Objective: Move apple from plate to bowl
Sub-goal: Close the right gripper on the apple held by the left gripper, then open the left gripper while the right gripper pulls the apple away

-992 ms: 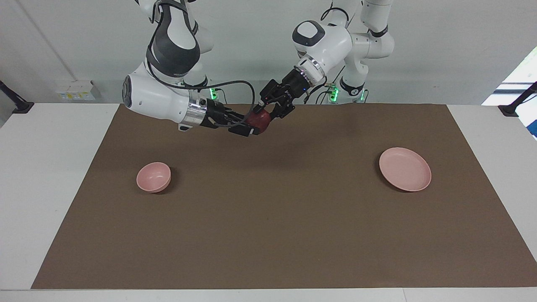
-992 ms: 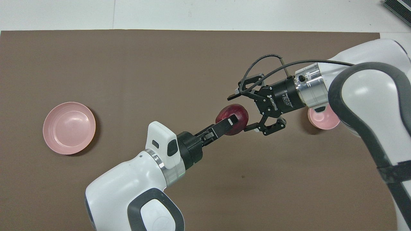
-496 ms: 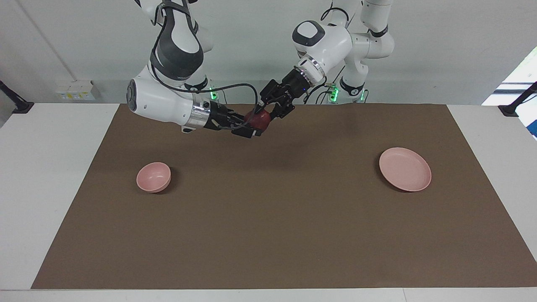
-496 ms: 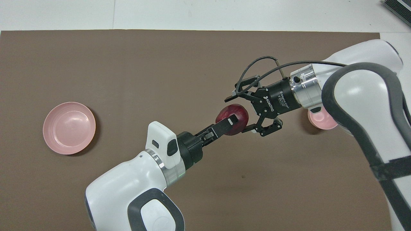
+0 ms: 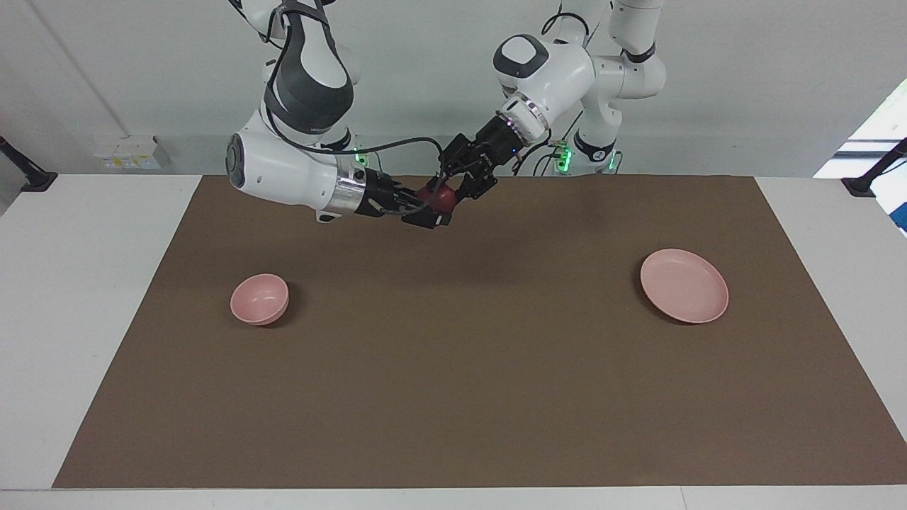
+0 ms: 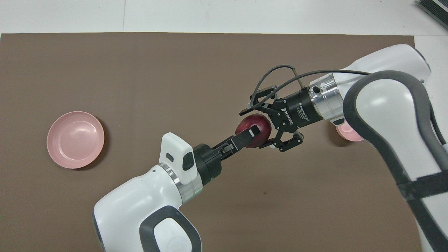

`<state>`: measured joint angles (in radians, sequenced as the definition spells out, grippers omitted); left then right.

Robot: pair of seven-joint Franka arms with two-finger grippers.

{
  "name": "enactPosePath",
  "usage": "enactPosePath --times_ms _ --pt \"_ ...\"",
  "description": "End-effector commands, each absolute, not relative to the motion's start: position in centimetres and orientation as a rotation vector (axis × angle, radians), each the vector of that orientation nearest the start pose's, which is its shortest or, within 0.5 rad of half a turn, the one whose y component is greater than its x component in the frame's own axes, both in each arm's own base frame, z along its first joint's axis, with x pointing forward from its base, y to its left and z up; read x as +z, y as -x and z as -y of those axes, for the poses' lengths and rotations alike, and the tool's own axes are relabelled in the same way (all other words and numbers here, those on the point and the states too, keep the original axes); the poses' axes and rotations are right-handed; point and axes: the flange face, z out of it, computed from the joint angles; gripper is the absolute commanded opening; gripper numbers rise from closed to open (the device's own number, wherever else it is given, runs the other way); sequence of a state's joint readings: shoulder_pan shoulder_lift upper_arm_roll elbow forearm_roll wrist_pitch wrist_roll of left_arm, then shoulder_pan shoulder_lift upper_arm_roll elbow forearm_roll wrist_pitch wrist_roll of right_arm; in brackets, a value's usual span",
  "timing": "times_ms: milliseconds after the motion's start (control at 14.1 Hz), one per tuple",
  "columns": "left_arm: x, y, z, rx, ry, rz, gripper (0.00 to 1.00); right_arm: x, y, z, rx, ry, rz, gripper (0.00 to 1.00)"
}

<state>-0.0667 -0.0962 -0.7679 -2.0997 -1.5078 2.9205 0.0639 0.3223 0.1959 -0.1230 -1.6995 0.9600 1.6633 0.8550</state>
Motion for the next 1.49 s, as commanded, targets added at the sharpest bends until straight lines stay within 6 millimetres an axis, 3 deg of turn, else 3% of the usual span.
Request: enactPosePath --times_ms 0,71,142,425,496,638,709,780,1134,1417 --pt "51.6 -40.6 37.8 0.378 -2.003 -0.459 0.0 49.8 -58.0 -20.5 0.824 2.111 -0.994 0.54" --pt "51.7 -40.6 37.9 0.378 -2.001 -0.458 0.0 49.9 -58.0 -20.5 0.825 2.111 -0.993 0.03" --pt "51.6 -40.6 37.8 0.378 -2.003 -0.459 0.0 49.9 -58.0 -20.4 0.827 2.11 -0.996 0.0" --pt "51.6 -40.7 37.8 0.375 -2.001 -0.459 0.0 49.9 -58.1 -20.3 0.823 2.109 -0.996 0.0" --pt "51.6 -40.6 37.9 0.369 -1.999 -0.462 0.11 50.0 -58.1 -20.2 0.82 2.109 -0.995 0.0" --pt "51.6 -40.8 37.8 0.372 -2.003 -0.458 0.71 50.0 -58.1 -20.2 0.82 2.108 -0.997 0.0" --pt "51.7 -41.0 37.6 0.381 -2.004 -0.459 0.93 50.0 -58.1 -20.2 0.82 2.109 -0.995 0.0" --pt "51.6 -41.1 37.4 0.384 -2.006 -0.46 1.0 50.0 -58.1 -20.2 0.82 2.109 -0.995 0.0" --pt "51.4 -41.8 36.8 0.387 -2.004 -0.481 1.0 50.1 -58.2 -19.8 0.804 2.112 -0.98 0.0" --pt "51.2 -42.8 35.5 0.401 -2.004 -0.503 1.0 49.9 -58.8 -16.3 0.748 2.162 -0.933 0.0"
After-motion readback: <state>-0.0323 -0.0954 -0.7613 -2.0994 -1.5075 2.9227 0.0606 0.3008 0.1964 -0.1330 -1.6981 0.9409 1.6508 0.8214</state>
